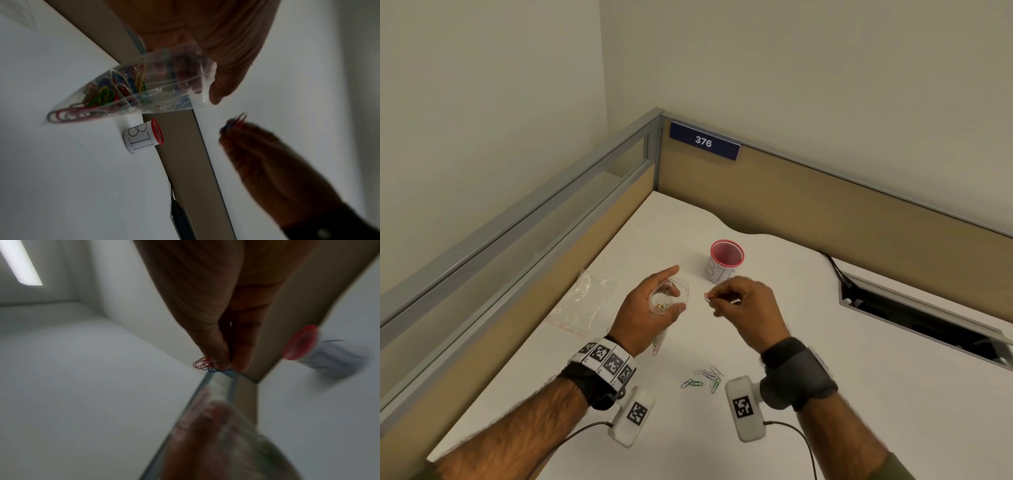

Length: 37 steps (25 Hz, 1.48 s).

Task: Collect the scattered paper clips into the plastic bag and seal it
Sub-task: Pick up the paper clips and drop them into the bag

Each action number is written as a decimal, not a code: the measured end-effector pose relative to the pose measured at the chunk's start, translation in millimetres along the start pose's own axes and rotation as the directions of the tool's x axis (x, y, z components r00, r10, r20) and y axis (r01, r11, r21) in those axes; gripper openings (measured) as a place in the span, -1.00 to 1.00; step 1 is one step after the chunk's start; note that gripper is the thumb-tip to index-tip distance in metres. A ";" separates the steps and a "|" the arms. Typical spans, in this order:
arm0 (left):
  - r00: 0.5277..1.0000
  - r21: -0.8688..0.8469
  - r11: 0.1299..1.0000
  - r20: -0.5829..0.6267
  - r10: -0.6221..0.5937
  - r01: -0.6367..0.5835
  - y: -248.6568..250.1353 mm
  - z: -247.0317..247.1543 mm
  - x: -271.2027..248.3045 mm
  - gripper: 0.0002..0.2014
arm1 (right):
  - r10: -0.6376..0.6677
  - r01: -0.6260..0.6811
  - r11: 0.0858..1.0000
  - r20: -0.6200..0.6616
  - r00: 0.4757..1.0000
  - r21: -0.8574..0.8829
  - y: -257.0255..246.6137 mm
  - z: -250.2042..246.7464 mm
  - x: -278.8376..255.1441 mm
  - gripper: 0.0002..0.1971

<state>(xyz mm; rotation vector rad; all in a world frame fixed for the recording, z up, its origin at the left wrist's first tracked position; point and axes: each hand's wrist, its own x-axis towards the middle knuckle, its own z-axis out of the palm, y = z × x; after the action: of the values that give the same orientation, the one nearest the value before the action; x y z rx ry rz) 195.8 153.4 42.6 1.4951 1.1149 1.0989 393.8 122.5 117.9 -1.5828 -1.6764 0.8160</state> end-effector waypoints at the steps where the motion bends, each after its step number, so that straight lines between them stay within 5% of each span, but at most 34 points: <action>1: 1.000 0.002 1.000 0.001 0.004 -0.004 0.5 0.2 -0.2 -0.37 | -0.053 0.053 0.999 0.003 0.999 -0.007 -13.7 -0.7 4.0 -0.94; 5: 0.999 0.000 0.999 0.017 0.037 -0.037 0.7 -0.4 -1.5 -0.37 | -0.185 0.190 0.979 0.075 0.980 -0.078 -42.8 13.9 20.8 -0.92; 10: 0.998 -0.002 0.998 0.007 0.061 -0.061 3.6 0.5 -0.8 -0.46 | -0.149 0.194 0.952 0.196 0.969 -0.237 -51.5 28.5 29.4 -0.86; 15: 0.999 0.030 0.999 0.002 0.039 -0.039 -1.4 0.6 -1.9 -0.41 | -0.208 0.212 0.965 0.045 0.977 -0.155 -48.6 13.6 25.0 -0.87; 19: 1.000 -0.011 1.000 -0.006 0.022 -0.022 2.1 1.5 -3.1 -0.38 | -0.069 0.065 0.992 -0.033 0.997 -0.108 0.7 4.8 19.2 -0.87; 26: 1.000 -0.011 1.000 -0.022 0.018 -0.018 2.8 -6.1 -3.9 -0.37 | 0.327 -0.199 0.831 0.167 0.930 -0.519 142.9 55.9 -35.3 -0.69; 32: 0.999 -0.022 1.000 -0.028 0.018 -0.019 1.2 -6.0 -3.4 -0.38 | 0.272 -0.105 0.842 0.248 0.930 -0.530 149.0 90.4 -64.0 -0.70; 37: 0.999 -0.024 0.999 -0.022 0.026 -0.026 1.4 -8.2 -2.6 -0.37 | 0.268 -0.187 0.881 0.132 0.954 -0.435 148.5 79.9 -60.4 -0.72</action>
<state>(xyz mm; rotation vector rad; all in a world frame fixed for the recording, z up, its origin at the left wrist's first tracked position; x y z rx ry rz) 187.4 152.0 45.0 1.4857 1.0962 1.1450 414.4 72.4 -52.8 -2.0866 -1.9187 0.7759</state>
